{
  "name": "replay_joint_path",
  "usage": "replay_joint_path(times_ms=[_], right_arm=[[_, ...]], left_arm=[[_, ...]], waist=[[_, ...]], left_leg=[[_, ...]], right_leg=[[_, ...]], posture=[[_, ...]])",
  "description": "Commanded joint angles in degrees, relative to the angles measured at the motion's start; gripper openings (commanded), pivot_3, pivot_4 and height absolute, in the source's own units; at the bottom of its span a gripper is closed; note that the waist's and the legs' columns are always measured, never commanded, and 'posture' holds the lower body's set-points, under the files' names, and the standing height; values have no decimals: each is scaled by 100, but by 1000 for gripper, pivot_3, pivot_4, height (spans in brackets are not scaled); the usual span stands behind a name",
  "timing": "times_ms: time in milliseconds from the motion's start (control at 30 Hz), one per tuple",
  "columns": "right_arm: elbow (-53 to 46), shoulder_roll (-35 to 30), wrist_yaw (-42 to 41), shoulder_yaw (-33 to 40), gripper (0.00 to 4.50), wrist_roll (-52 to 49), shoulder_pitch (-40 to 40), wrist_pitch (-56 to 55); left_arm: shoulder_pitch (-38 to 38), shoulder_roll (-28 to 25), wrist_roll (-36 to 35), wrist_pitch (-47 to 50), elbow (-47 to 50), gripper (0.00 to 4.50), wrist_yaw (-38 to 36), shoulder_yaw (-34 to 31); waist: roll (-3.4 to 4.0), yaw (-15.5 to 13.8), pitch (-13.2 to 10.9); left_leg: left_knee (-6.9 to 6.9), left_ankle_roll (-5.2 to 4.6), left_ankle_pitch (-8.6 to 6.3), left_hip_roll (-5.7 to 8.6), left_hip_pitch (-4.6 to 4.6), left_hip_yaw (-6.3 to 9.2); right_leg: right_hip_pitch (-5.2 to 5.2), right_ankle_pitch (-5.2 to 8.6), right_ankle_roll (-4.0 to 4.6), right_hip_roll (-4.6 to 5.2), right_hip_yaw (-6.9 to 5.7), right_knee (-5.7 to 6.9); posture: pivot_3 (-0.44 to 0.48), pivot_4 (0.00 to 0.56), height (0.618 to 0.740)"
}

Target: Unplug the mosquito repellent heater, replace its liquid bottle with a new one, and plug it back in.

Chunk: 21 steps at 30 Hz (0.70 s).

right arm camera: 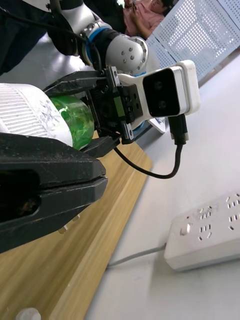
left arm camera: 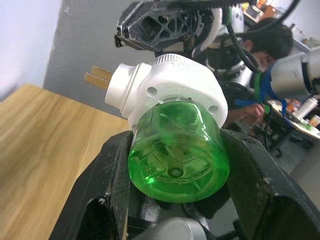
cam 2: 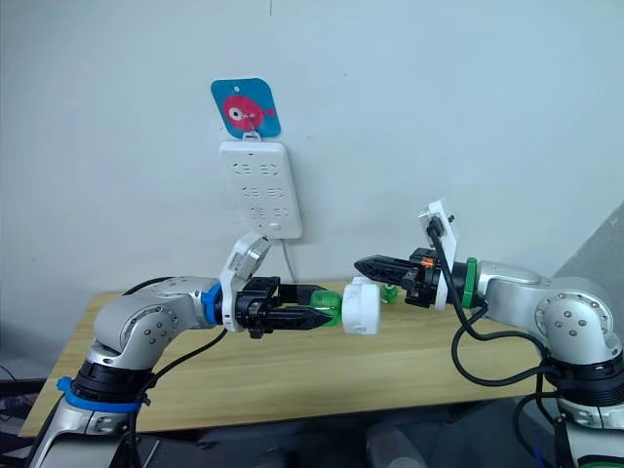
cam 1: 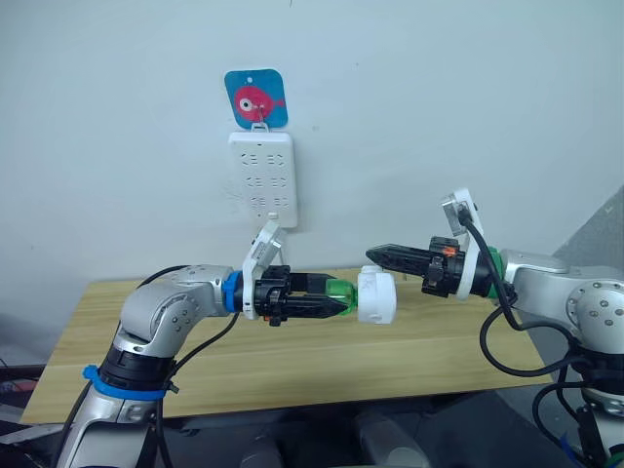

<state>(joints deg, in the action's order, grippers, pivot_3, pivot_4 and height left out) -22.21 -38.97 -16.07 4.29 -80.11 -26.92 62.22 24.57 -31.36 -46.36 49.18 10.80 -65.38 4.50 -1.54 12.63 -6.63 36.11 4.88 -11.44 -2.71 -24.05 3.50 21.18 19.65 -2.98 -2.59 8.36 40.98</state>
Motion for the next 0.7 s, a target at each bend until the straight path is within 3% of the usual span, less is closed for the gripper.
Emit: replay_joint_path(times_ms=[33, 333, 367, 533, 700], right_arm=[[-152, -124, -6, 512, 0, -17, 77, -220], [-718, -183, 621, 1294, 0, -520, 1078, -489], [-798, -176, 733, 1407, 168, -587, 1265, -546], [-1351, 99, 1724, 1828, 1582, -1464, 2592, -1083], [-1902, 672, 2609, 1397, 3369, -1776, 3322, -1762]], left_arm=[[-79, 178, -10, -257, 185, 2342, 294, -228], [-575, 878, 379, -1173, 323, 2342, 1194, -393], [-645, 956, 398, -1249, 361, 2342, 1284, -387], [-896, 1361, 715, -1829, 476, 2342, 1684, -315], [-993, 1653, 732, -1982, 513, 2342, 1903, -249]], waist=[[0, -3, 0], [0, -1, 0], [2, -3, 1], [1, -7, 3], [8, 41, 10]], left_leg=[[0, 0, 0, 0, 0, 0], [-1, 0, 0, -1, 0, -6], [0, 0, 0, -1, 0, -9], [0, -1, 0, 0, -2, -11], [0, -1, 0, 1, 3, -19]], right_leg=[[0, 0, 0, 0, 0, 0], [0, 0, 0, 0, 8, -4], [0, 0, 0, 0, 11, -3], [0, 0, -1, -1, 16, -6], [-4, 0, -2, -3, 32, -6]], posture=[[-207, 47, 740], [-224, 52, 740], [-224, 52, 740], [-242, 58, 740], [-258, 62, 740]])
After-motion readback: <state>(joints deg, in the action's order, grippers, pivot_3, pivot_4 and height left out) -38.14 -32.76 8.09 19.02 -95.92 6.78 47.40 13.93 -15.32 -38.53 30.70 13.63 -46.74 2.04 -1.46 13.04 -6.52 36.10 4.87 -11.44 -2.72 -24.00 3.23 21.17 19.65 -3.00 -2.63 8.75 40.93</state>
